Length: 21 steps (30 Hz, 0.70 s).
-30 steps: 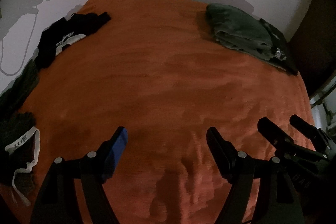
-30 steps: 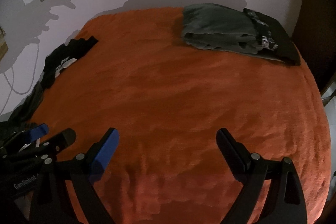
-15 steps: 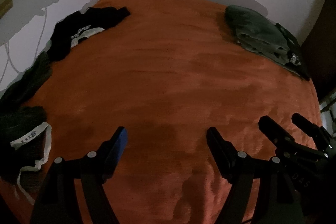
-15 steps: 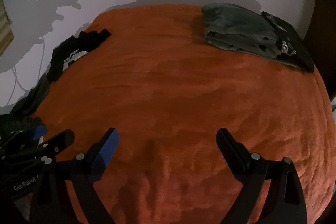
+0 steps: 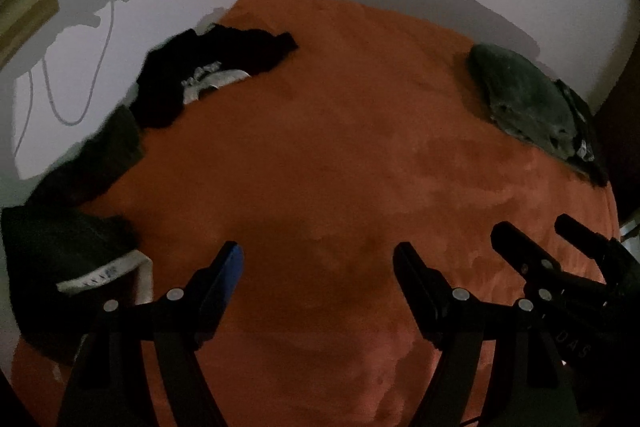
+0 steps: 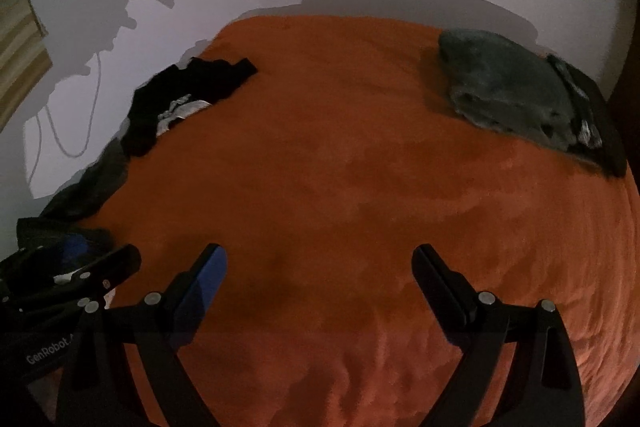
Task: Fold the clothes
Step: 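Move both tools toward the crumpled black T-shirt with white script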
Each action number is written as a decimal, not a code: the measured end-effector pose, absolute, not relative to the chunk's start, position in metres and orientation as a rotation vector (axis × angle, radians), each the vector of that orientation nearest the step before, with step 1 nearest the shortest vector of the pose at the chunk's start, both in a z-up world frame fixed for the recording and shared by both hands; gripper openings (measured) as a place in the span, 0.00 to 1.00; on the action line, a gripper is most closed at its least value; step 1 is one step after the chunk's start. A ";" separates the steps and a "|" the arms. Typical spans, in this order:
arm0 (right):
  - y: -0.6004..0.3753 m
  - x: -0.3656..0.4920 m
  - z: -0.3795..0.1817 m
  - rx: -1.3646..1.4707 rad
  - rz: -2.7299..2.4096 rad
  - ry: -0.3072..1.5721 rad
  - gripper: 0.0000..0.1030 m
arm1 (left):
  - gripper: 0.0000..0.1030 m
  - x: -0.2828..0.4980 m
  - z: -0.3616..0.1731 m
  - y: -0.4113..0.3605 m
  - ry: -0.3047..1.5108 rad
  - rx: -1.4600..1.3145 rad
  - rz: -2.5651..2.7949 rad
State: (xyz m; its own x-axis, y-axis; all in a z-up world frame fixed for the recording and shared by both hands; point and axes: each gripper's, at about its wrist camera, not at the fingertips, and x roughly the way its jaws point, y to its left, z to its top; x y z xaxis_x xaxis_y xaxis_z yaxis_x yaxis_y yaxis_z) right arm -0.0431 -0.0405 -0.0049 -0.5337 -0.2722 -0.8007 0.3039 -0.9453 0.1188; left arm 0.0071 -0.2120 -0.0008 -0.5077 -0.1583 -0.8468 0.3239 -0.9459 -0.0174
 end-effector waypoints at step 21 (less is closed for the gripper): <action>-0.123 -0.065 0.109 1.289 -2.378 0.053 0.91 | 0.76 0.018 0.113 -0.295 0.446 1.273 -2.432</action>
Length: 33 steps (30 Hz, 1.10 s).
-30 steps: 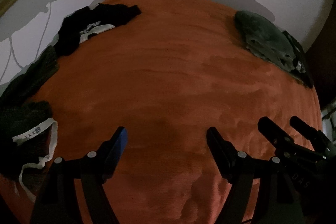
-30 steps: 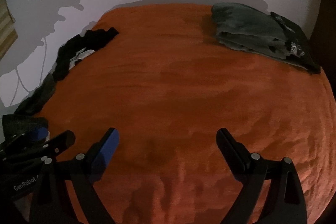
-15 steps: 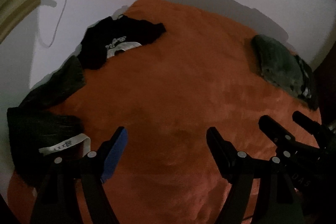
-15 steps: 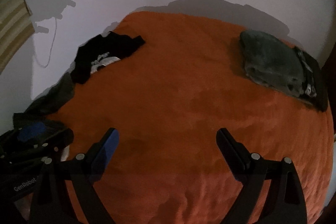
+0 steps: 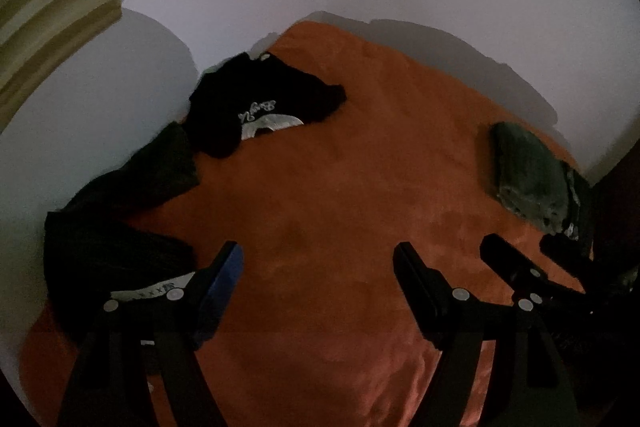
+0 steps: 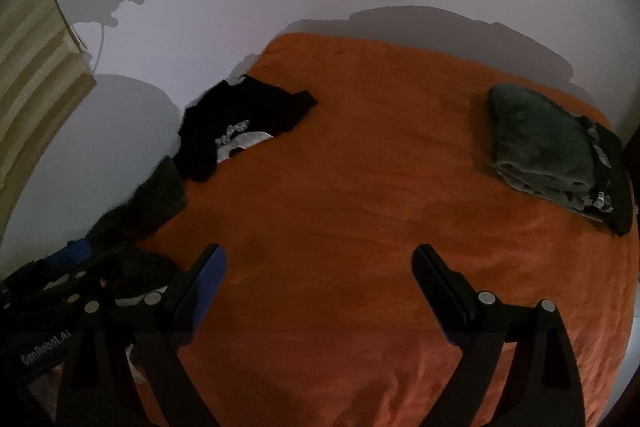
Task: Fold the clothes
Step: 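Move both tools toward the crumpled black T-shirt with white script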
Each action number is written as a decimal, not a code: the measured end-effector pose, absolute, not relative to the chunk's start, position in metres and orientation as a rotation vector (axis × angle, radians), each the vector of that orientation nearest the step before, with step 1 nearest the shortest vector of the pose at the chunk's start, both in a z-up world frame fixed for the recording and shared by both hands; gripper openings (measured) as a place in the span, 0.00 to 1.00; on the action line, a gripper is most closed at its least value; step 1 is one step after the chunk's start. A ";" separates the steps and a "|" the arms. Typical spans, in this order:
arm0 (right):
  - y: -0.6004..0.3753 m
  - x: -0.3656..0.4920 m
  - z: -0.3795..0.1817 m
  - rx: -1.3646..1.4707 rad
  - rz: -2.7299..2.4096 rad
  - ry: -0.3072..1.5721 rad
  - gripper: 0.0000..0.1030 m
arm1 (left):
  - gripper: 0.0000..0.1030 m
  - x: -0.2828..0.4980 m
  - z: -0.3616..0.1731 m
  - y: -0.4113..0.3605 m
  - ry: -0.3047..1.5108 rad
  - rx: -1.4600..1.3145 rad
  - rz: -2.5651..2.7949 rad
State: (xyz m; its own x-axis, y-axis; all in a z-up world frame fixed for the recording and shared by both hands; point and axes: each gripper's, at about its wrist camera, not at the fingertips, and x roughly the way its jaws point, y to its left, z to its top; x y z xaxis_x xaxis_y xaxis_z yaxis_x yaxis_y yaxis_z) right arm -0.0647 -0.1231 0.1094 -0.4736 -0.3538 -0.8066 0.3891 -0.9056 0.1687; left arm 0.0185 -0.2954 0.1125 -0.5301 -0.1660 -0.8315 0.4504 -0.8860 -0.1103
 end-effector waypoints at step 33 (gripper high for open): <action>-0.344 -0.346 -0.055 1.383 -2.251 0.043 0.91 | 0.76 -0.213 -0.106 -0.589 0.715 1.498 -2.173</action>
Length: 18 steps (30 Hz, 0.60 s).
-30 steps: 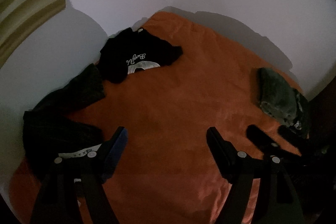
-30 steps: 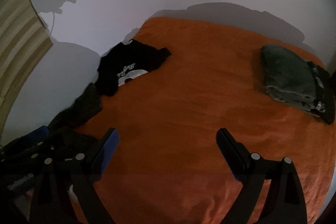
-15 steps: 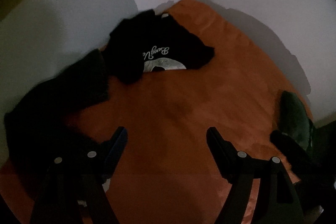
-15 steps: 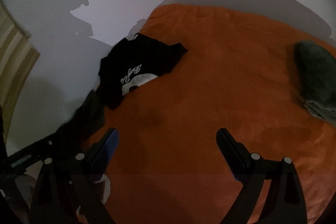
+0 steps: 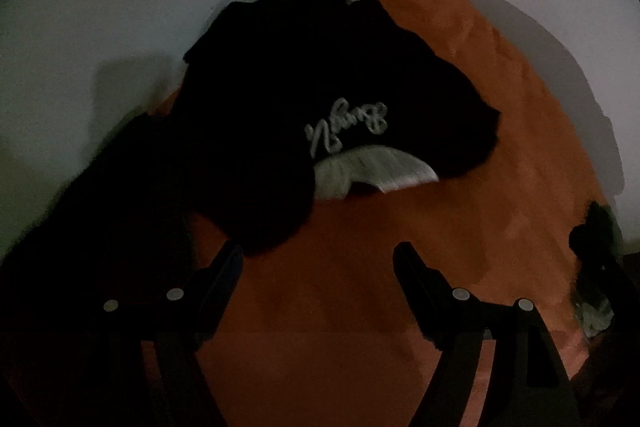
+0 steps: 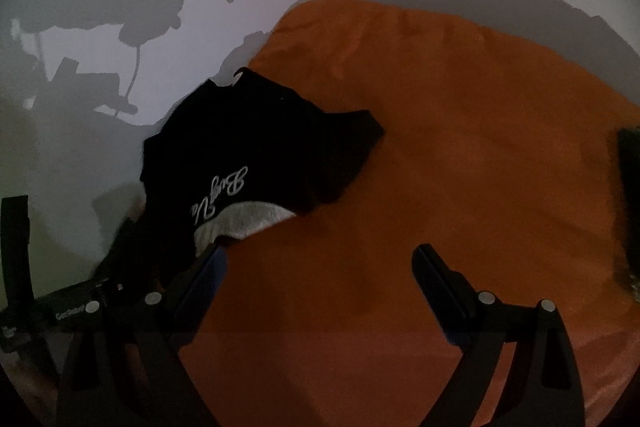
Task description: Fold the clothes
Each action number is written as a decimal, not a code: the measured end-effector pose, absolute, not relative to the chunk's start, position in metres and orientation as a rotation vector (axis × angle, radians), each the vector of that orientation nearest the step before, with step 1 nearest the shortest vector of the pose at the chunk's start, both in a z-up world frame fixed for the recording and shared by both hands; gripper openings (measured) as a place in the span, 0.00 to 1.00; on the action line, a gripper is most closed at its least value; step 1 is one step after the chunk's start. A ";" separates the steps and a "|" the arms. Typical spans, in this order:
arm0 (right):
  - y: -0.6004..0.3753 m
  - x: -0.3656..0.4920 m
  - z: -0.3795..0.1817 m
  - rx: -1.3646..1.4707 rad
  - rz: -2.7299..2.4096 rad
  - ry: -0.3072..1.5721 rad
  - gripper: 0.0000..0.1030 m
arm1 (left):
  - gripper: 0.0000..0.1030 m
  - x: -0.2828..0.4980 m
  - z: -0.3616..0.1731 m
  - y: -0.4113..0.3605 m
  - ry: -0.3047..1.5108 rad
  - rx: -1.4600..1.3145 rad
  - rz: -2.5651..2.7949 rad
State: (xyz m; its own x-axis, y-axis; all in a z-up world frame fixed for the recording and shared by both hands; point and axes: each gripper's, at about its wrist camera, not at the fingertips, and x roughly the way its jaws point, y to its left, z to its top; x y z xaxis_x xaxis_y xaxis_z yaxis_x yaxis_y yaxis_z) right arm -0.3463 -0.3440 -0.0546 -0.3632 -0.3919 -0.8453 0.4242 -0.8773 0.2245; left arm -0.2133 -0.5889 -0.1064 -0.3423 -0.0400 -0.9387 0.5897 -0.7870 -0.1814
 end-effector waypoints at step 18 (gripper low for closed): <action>-0.427 -0.429 -0.157 1.455 -2.218 0.177 0.68 | 0.75 -0.262 -0.177 -0.641 0.716 1.402 -2.052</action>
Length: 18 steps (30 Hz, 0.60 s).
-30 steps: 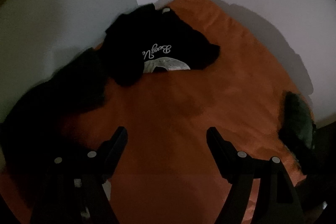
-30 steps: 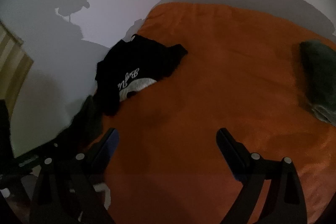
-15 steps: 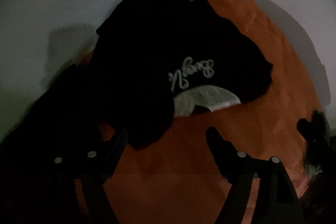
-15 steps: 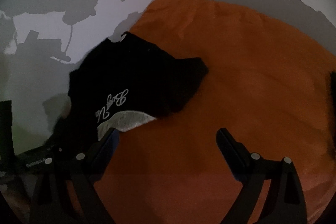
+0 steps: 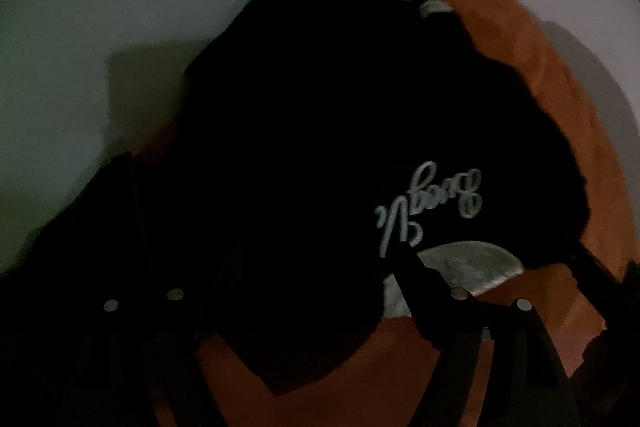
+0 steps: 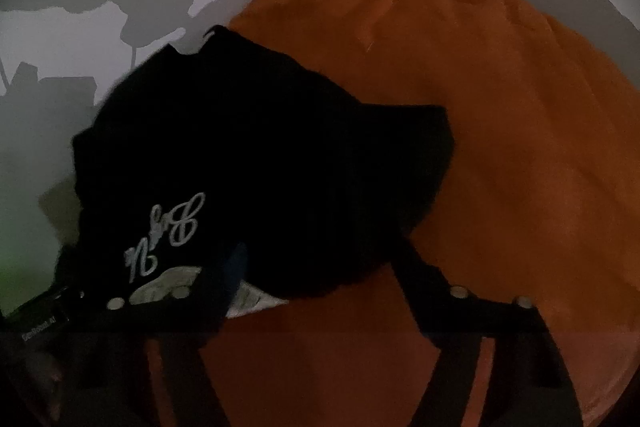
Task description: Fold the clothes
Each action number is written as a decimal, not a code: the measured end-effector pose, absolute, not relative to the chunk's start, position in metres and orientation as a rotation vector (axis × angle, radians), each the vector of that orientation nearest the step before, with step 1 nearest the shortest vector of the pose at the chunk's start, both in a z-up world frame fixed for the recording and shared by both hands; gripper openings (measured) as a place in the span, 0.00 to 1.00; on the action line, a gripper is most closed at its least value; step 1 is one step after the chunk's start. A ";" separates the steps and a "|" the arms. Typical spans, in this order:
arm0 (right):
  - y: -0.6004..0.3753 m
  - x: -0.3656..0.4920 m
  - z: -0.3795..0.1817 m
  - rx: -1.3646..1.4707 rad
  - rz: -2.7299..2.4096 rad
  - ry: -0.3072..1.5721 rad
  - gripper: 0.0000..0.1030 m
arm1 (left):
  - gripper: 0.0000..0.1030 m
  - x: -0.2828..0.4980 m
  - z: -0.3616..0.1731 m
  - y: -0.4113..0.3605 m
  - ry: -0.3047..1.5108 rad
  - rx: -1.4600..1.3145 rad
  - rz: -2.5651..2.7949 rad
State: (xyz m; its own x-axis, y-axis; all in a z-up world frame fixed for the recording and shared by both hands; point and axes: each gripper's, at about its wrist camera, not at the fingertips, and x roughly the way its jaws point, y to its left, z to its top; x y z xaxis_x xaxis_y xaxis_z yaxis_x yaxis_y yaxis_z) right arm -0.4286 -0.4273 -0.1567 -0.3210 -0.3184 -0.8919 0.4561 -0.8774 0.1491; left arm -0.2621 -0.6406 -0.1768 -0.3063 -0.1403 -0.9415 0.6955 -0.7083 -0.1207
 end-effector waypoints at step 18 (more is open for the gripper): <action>-0.391 -0.392 -0.110 1.312 -2.268 0.073 0.04 | 0.06 -0.215 -0.153 -0.643 0.855 1.308 -2.106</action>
State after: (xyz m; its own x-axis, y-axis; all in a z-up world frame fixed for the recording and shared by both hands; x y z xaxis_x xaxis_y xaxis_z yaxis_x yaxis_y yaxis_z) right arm -0.3924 -0.3906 -0.1103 -0.3998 -0.4041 -0.8227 0.4559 -0.8663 0.2040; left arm -0.2148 -0.6432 -0.1528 -0.4035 -0.0942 -0.9101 0.7021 -0.6697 -0.2419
